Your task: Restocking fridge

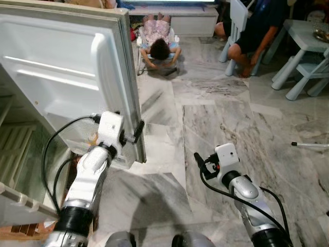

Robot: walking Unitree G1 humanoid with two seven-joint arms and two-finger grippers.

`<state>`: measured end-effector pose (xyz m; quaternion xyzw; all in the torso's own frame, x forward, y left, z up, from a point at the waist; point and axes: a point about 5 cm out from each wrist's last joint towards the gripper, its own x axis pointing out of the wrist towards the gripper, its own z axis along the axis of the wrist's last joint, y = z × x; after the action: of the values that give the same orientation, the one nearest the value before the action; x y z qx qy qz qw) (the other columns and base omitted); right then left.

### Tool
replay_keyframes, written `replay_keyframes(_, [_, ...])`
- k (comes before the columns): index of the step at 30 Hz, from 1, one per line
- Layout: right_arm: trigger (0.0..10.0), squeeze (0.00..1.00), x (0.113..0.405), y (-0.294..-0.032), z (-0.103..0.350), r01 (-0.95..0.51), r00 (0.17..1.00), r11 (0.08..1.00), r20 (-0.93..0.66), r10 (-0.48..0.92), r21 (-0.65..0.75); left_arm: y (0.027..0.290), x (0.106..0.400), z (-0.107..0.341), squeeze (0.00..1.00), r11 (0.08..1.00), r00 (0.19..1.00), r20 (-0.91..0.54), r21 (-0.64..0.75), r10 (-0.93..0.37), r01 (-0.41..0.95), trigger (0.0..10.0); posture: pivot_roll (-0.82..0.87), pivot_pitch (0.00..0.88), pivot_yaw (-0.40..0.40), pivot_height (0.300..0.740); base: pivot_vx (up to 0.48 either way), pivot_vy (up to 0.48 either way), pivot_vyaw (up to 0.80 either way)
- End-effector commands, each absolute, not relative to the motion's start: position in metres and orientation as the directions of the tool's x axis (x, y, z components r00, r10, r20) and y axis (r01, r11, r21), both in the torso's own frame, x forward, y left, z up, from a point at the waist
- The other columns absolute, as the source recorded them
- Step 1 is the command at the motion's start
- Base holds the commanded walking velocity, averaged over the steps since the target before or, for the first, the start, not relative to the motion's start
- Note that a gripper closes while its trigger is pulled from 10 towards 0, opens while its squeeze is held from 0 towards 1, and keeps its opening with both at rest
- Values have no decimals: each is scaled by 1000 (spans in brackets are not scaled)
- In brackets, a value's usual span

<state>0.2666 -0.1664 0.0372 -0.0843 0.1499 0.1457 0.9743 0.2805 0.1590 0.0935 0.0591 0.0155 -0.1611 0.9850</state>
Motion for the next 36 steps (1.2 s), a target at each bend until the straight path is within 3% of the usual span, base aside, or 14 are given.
replay_keyframes(1, [10000, 0, 269, -169, 45, -285, 932, 948, -273, 238, -145, 174, 271, 97, 0, 956, 962, -38, 111, -270, 272, 10000, -10, 72, 7, 740, 0, 0, 0])
replay_keyframes(5, [10000, 0, 275, -166, 54, -257, 949, 956, -225, 223, -138, 205, 247, 90, 0, 986, 990, -52, 101, -131, 136, 10000, 17, 79, -1, 740, 0, 0, 0])
replay_keyframes(11, [10000, 0, 281, -158, 61, -278, 948, 950, -200, 247, -143, 214, 242, 96, 0, 992, 997, -45, 112, -57, 62, 10000, 46, 98, -5, 740, 334, 0, -610])
replay_keyframes(18, [10000, 0, 284, -156, 66, -273, 953, 951, -178, 246, -145, 213, 238, 102, 0, 991, 998, -37, 124, -49, 53, 10000, 45, 109, 6, 740, 408, 0, -620])
replay_keyframes(36, [10000, 0, 288, -149, 67, -273, 954, 950, -167, 248, -151, 199, 261, 97, 0, 986, 994, -63, 132, -92, 100, 10000, 24, 96, 4, 740, 424, 0, 0])
